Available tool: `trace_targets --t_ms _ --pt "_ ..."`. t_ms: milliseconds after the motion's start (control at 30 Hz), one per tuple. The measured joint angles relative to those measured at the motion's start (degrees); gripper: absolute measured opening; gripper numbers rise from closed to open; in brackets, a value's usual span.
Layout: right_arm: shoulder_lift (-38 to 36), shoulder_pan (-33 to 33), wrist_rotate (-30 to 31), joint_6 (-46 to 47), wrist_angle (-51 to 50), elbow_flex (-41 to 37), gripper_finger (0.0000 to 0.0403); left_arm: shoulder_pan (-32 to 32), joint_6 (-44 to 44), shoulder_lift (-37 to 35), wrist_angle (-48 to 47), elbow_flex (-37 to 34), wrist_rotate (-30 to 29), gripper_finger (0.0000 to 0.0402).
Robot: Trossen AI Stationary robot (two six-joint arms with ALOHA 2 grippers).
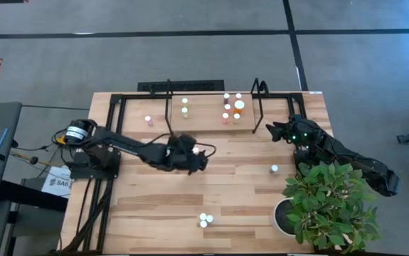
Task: Pick and place medicine bottles onto shelf by color
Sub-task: Put the pink pill bottle on the shelf
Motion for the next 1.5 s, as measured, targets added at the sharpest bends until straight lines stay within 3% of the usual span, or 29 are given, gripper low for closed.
trace_targets --t_ms 167,333,533,1200,1500 --pt "0.0 0.0 0.0 0.0 0.0 0.0 0.0305 -2.5 -3.7 0.3 13.8 -9.1 -6.5 0.0312" --pt "0.0 0.0 0.0 0.0 0.1 0.0 0.0305 -3.5 1.6 0.9 28.0 -16.0 -12.4 0.0312" --pt "0.0 0.0 0.0 0.0 0.0 0.0 0.0305 -3.5 3.7 3.8 37.3 -20.8 -13.6 0.0312" --pt "0.0 0.0 0.0 0.0 0.1 0.0 0.0305 -5.5 21.2 22.5 69.3 -21.1 -20.8 0.0312" --pt "0.0 0.0 0.0 0.0 0.0 0.0 0.0305 -4.5 26.0 22.8 70.3 -21.1 -20.7 0.0311"
